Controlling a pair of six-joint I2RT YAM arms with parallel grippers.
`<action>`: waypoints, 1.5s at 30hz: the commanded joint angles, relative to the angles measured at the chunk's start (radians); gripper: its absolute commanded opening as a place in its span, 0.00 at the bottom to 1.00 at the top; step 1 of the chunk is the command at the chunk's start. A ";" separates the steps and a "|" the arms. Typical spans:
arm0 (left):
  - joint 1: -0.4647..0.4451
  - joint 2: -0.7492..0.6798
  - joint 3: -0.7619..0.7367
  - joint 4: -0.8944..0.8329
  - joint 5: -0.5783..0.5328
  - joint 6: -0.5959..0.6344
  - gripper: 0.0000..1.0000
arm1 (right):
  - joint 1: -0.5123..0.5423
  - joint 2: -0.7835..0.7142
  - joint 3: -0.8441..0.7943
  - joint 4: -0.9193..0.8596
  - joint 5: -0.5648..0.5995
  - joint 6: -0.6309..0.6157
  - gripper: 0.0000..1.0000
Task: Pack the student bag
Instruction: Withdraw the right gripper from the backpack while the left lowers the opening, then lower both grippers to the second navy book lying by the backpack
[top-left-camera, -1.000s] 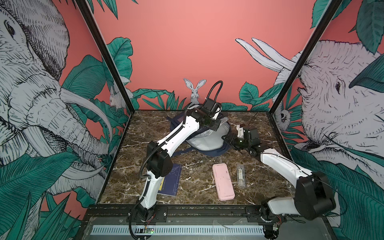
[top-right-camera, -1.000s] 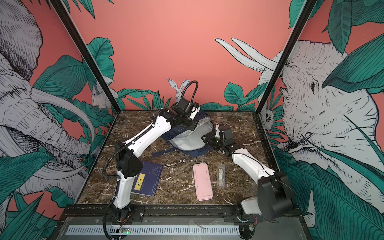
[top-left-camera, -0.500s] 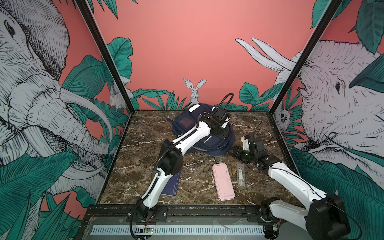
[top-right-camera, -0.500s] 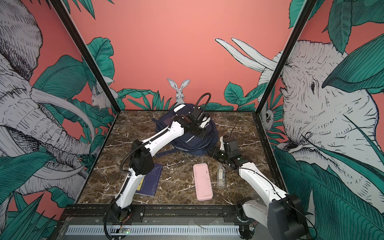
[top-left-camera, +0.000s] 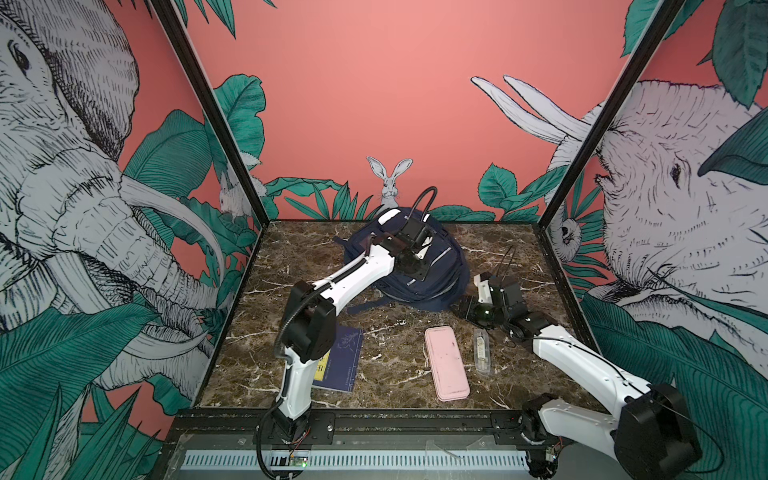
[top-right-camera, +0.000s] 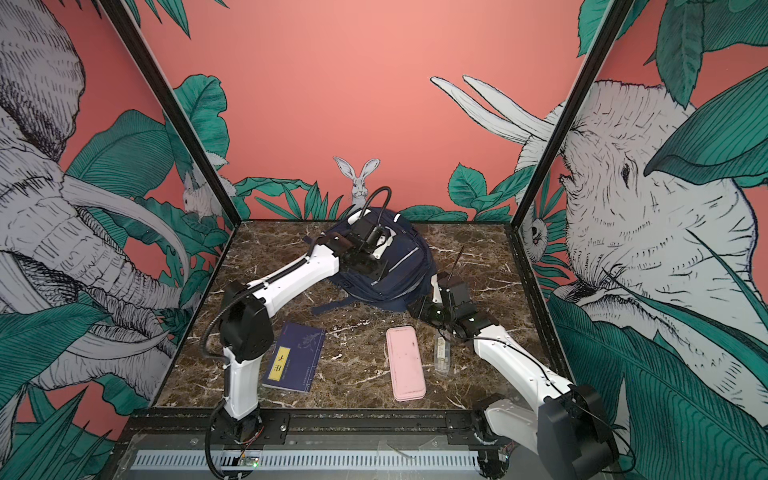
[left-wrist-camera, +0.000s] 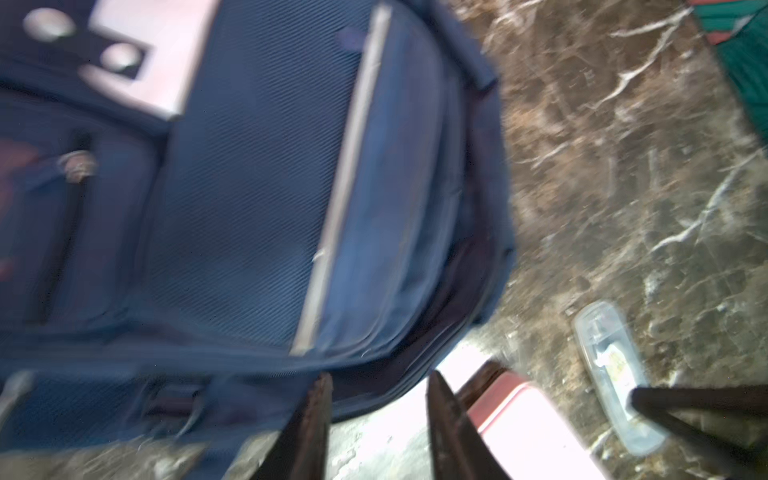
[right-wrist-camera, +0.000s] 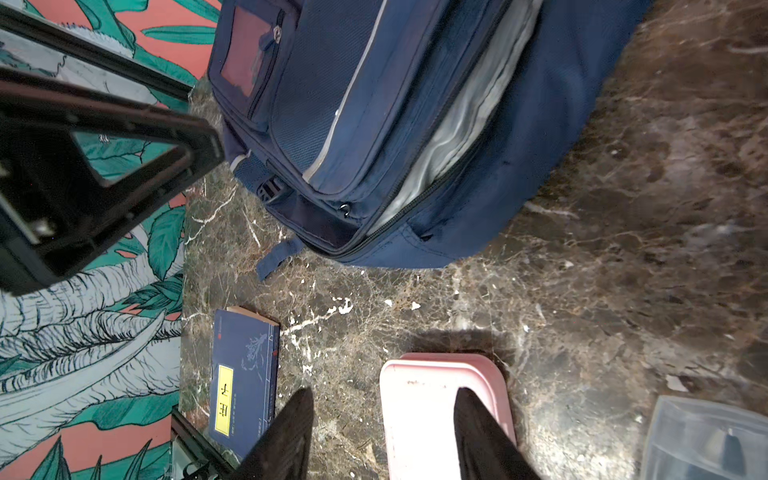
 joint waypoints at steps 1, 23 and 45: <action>0.066 -0.156 -0.163 0.038 -0.046 -0.066 0.61 | 0.046 0.034 0.034 0.058 0.017 -0.010 0.54; 0.333 -0.830 -1.101 0.023 -0.228 -0.583 0.76 | 0.302 0.291 0.057 0.233 0.006 -0.036 0.53; 0.401 -0.734 -1.297 0.331 0.035 -0.766 0.70 | 0.394 0.492 0.177 0.225 -0.124 -0.096 0.40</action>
